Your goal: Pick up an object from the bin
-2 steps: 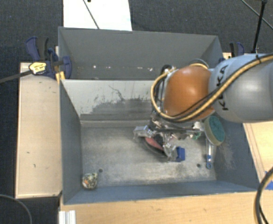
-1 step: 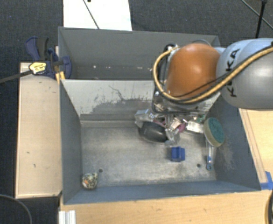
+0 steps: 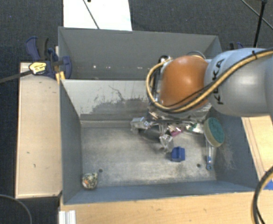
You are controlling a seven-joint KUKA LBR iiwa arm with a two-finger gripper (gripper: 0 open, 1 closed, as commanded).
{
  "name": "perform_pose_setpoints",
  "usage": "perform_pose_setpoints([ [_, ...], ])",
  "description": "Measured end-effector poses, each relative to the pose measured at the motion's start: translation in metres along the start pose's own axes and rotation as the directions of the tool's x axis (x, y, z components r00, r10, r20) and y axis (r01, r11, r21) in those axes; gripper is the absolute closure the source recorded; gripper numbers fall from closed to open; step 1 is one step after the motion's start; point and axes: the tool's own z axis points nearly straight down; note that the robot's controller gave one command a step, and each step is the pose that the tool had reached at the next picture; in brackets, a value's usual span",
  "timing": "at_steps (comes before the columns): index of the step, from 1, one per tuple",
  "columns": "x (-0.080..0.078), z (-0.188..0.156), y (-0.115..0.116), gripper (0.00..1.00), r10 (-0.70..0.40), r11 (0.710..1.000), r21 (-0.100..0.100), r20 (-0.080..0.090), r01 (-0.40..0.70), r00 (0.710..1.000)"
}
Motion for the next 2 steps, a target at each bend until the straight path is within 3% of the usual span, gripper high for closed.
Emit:
perform_pose_setpoints([
  [1, -0.001, 0.013, -0.004, 0.00, -0.045, 0.999, -0.001, -0.001, 0.045, 0.999],
  [2, 0.013, 0.014, 0.046, 0.00, -0.135, 0.991, 0.000, 0.000, 0.135, 0.991],
])
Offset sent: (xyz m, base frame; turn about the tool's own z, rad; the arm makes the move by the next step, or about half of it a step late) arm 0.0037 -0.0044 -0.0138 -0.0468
